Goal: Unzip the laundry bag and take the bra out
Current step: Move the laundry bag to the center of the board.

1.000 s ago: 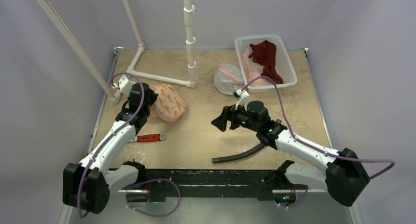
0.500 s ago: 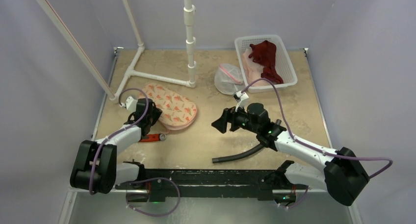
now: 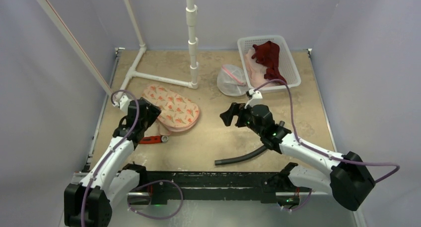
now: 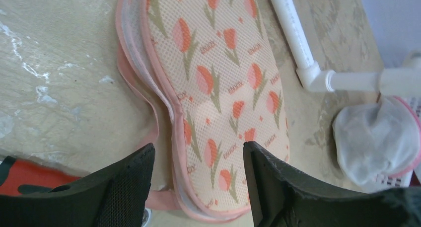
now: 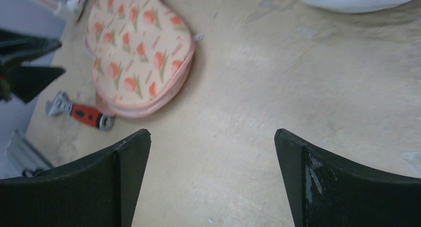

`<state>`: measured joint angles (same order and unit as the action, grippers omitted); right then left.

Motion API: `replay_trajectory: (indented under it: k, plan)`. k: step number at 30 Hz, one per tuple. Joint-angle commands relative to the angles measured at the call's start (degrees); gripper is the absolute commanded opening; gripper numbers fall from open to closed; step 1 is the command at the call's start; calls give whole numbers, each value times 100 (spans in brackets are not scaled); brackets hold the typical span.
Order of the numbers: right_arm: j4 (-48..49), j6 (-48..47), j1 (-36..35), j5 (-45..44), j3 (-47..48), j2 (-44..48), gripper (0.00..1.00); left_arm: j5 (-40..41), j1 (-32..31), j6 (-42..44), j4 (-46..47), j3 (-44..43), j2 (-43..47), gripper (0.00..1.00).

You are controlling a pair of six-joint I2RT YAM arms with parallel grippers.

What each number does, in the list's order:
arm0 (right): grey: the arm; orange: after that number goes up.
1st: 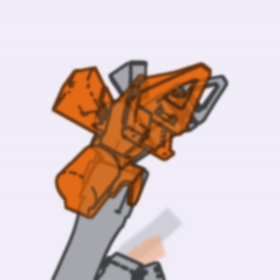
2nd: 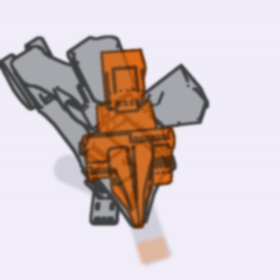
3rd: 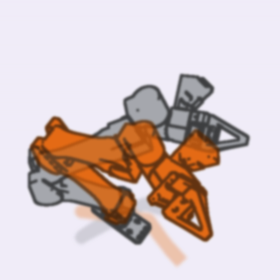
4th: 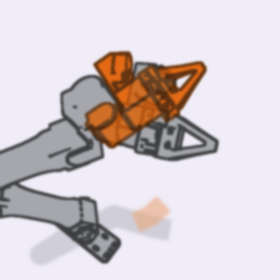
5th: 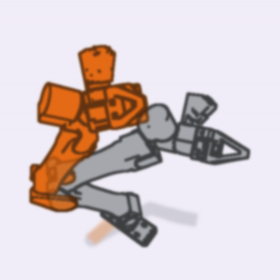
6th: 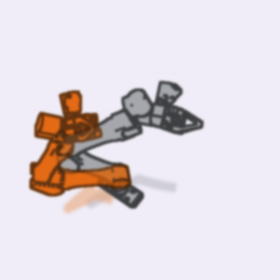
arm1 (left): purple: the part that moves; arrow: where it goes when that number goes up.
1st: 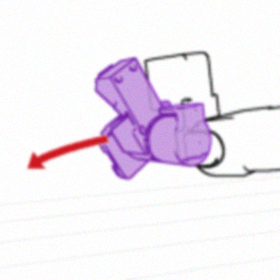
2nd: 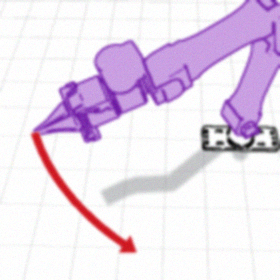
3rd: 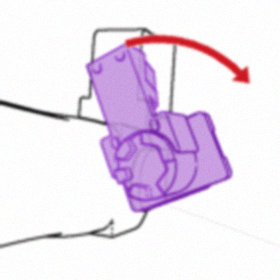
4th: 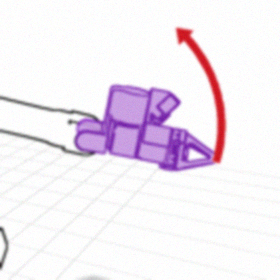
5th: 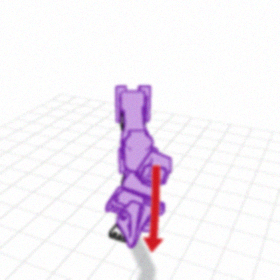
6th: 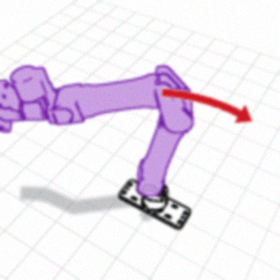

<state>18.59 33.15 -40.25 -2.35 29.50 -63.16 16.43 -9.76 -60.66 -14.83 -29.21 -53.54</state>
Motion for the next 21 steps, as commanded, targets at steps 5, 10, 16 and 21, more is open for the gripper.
replay_trajectory:
  k: [5, 10, 16, 21]
  plan:
    - [-437, 454, 303, -1978, 995, -445, 98, -1832, 22, 1087, -211, 36, 952, 64]
    - [425, 2130, 593, -2033, 714, -852, 98, -2118, 24, 837, 2, 311, 1255, 64]
    - [1180, 2913, 746, -2462, 859, -1266, 97, -2277, 22, 781, 50, 409, 1356, 64]
    - [587, 1779, 872, -2549, 2321, -2074, 93, -2300, 24, 909, -153, 392, 1600, 63]
